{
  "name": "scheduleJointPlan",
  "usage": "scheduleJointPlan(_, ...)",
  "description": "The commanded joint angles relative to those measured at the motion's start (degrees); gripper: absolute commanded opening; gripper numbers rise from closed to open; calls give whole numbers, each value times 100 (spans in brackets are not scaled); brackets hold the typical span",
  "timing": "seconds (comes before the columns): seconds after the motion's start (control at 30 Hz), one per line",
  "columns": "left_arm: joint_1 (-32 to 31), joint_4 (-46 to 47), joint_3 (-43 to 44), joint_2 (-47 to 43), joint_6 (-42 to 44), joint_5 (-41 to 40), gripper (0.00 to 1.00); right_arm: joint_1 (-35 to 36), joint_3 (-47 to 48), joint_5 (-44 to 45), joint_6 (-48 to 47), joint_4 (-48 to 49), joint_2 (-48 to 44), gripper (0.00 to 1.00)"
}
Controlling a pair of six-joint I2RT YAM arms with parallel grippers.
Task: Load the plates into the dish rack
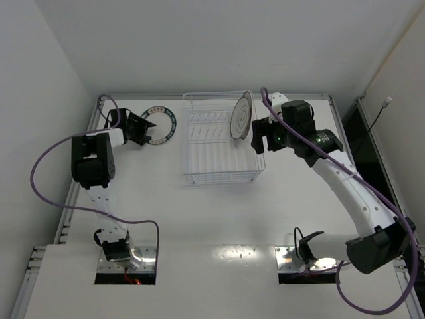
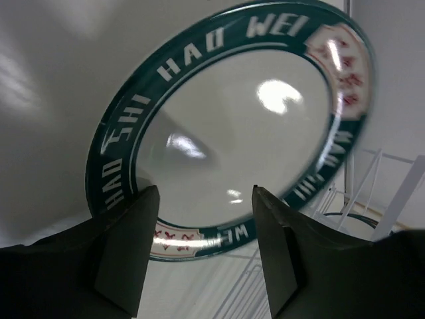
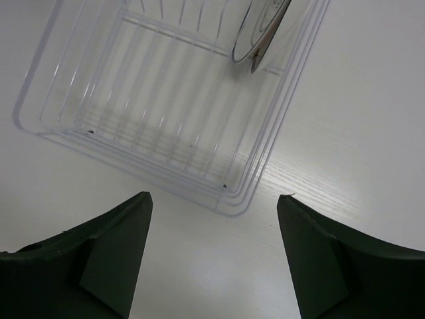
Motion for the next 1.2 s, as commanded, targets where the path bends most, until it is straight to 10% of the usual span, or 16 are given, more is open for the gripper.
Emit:
scheduleJointPlan(0.0,-150,105,157,271,-50,-205,56,-4,132,71,-134,-41,175,73)
scheduleJointPlan(0.57,-142,-764,1063,184,441,-512,80,-4,195,88,-187,-41,386,73)
scheduleJointPlan(1.17,500,-186,-176,-133,459,41,78,-4,124,36,-81,-94,343,73)
